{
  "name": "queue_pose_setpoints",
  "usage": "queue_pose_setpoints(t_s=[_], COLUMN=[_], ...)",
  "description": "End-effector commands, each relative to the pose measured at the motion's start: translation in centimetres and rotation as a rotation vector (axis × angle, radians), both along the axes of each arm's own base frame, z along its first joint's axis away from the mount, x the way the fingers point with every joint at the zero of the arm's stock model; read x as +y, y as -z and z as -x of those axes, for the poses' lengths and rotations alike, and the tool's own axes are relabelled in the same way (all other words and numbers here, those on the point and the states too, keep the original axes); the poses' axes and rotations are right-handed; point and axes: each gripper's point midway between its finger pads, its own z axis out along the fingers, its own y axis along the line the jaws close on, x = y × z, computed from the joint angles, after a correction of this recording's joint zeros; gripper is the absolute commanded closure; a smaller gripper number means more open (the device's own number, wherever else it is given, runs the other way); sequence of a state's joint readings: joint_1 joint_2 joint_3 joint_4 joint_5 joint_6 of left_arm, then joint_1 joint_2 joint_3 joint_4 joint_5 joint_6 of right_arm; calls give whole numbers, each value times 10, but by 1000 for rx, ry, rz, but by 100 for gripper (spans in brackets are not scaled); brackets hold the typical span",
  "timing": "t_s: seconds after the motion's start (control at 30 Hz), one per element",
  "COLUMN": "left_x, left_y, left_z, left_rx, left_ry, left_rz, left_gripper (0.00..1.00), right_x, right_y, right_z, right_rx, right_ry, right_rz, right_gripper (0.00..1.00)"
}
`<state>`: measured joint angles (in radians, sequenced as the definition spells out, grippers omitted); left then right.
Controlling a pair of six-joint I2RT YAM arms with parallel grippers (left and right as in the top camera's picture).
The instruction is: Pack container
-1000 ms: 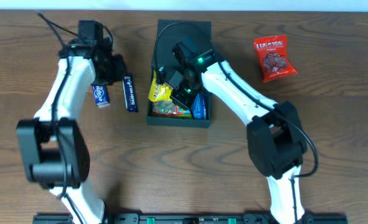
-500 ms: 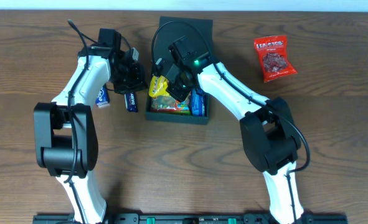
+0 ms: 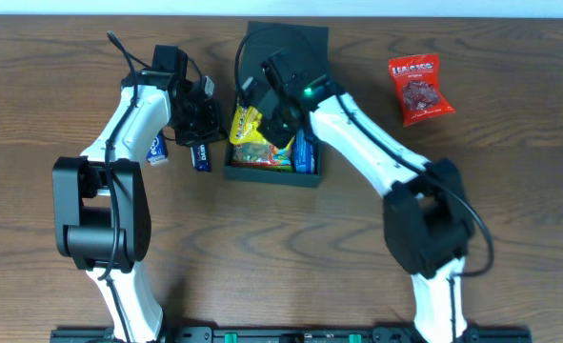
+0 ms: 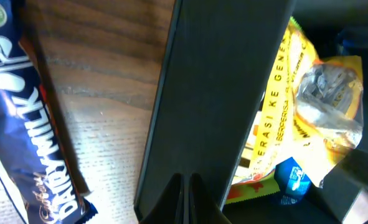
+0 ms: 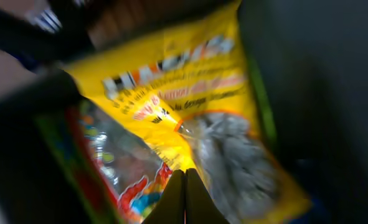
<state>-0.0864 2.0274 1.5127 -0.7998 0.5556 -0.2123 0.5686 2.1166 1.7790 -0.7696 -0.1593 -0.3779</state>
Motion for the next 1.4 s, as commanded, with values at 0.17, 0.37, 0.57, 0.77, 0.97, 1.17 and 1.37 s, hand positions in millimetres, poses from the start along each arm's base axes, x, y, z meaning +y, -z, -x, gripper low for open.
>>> queue_pose_setpoints(t_s=[0.17, 0.37, 0.57, 0.77, 0.97, 1.17, 1.37], left_x=[-7, -17, -21, -19, -19, -15, -15], left_y=[5, 4, 5, 6, 6, 8, 8], left_z=[16, 26, 33, 33, 30, 30, 29], left_rx=[71, 104, 129, 127, 116, 113, 111], left_ry=[18, 41, 54, 53, 53, 50, 50], left_rz=[24, 36, 32, 21, 15, -8, -10], left_gripper=[94, 94, 94, 94, 94, 94, 94], right_x=[-8, -19, -31, -17, -21, -117, -240], right_y=[-17, 55, 90, 54, -54, -77, -36], right_z=[2, 0, -18, -12, -9, -53, -86], right_rx=[-4, 112, 136, 146, 4, -93, -6], right_ry=[24, 49, 109, 71, 33, 352, 785], right_rz=[-16, 59, 52, -48, -187, -98, -52], right_gripper=[99, 98, 98, 99, 99, 98, 98])
